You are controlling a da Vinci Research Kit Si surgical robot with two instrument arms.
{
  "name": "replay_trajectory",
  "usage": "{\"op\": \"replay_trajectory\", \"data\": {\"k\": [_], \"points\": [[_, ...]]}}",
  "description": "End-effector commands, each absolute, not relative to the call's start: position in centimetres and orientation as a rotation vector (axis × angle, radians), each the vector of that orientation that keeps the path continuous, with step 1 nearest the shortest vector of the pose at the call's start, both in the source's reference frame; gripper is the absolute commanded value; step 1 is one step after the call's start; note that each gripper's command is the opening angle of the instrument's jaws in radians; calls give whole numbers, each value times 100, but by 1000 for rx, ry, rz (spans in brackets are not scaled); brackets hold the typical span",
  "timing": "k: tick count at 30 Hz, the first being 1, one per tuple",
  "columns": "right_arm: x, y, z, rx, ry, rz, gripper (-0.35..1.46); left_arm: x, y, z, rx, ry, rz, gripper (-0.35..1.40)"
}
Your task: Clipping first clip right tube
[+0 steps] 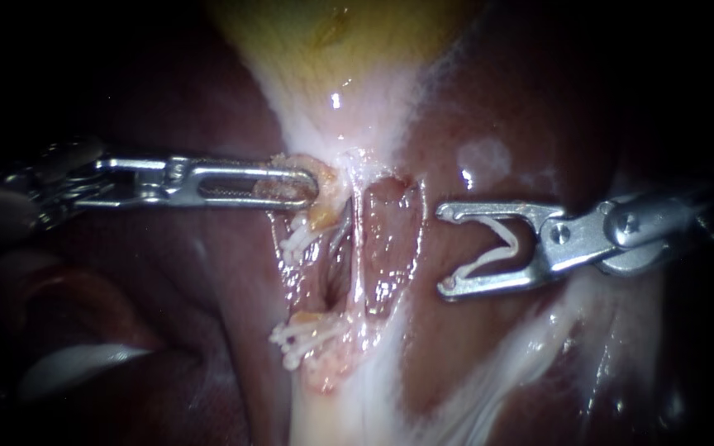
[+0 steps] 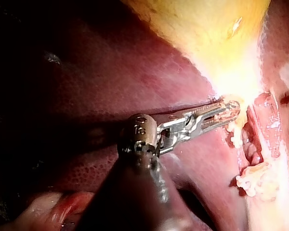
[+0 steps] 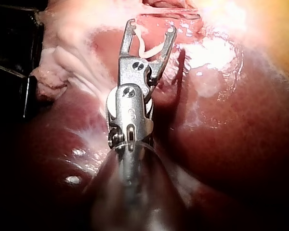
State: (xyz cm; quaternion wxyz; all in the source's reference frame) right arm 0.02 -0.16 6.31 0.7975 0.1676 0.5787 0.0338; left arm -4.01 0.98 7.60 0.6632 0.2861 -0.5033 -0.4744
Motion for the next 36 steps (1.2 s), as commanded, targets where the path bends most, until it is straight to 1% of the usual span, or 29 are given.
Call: {"op": "replay_trajectory", "data": {"k": [1,10,15,21,25,28,32,36], "points": [[2,-16,631,360,1243,72,50,-401,98,759,648,-1138,-1072,-35],[2,-16,631,363,1244,71,50,-392,102,750,658,-1136,-1070,-35],[2,-16,631,363,1244,71,50,-374,107,722,671,-1131,-1075,-35],[2,-16,631,363,1244,71,50,-343,120,680,656,-1160,-1101,-35],[3,-16,631,362,1244,71,50,-327,127,668,637,-1173,-1111,-35],[5,-16,631,362,1244,72,50,-323,126,670,636,-1173,-1110,-35],[13,-19,634,361,1247,64,50,-326,123,671,632,-1174,-1111,-35],[35,-25,642,385,1238,114,50,-327,123,671,631,-1174,-1113,-35]]}}
